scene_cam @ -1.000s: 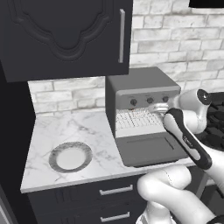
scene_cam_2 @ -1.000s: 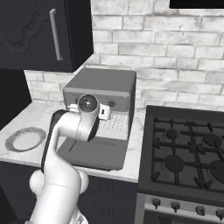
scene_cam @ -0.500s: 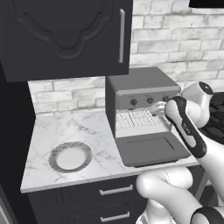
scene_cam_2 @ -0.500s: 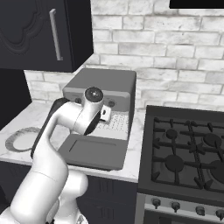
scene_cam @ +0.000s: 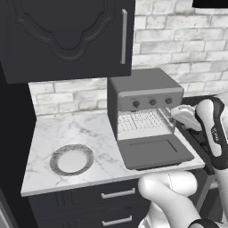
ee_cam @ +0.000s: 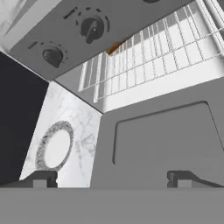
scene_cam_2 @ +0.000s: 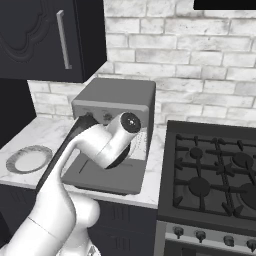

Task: Pull the toaster oven rack outwards. Pick up the baguette from the plate and place it on the toaster oven rack. Close the toaster oven door fully and set the temperature to the lowest setting.

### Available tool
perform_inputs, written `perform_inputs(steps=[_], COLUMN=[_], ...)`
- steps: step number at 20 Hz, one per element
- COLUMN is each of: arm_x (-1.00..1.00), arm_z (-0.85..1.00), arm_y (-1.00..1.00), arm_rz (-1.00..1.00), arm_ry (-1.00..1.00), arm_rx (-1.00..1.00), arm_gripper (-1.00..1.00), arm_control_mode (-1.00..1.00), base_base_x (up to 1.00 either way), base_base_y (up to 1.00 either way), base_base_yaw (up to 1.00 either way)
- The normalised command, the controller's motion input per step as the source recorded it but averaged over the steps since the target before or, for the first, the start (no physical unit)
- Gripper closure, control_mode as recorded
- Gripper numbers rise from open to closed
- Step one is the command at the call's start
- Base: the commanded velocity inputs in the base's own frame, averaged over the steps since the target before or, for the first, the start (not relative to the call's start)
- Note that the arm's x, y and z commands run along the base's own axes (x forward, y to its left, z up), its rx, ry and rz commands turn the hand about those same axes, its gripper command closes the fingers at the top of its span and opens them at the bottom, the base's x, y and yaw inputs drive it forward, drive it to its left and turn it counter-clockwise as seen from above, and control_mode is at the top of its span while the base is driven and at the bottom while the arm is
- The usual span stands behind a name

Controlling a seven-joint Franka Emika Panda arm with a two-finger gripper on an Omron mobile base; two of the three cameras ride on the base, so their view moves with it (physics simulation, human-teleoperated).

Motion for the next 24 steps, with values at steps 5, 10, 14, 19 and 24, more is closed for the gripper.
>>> perform_inputs(steps=[5,10,14,19,24], arm_x=[-0.48,-0.33,-0.41,-0.36,-0.12], arm_z=[0.00,0.00,0.00,0.00,0.00], arm_y=[-0.14,-0.28,-0.53,-0.64,-0.56], arm_rz=[-0.14,-0.16,-0.16,-0.17,-0.20], arm_ry=[0.00,0.05,0.01,0.01,0.15], arm_rx=[0.13,0.18,0.24,0.25,0.24], arm_gripper=[-1.00,-1.00,-1.00,-1.00,-1.00], arm_control_mode=[-1.00,-1.00,-1.00,-1.00,-1.00], base_base_x=[0.00,0.00,0.00,0.00,0.00], base_base_y=[0.00,0.00,0.00,0.00,0.00], base_base_yaw=[0.00,0.00,0.00,0.00,0.00])
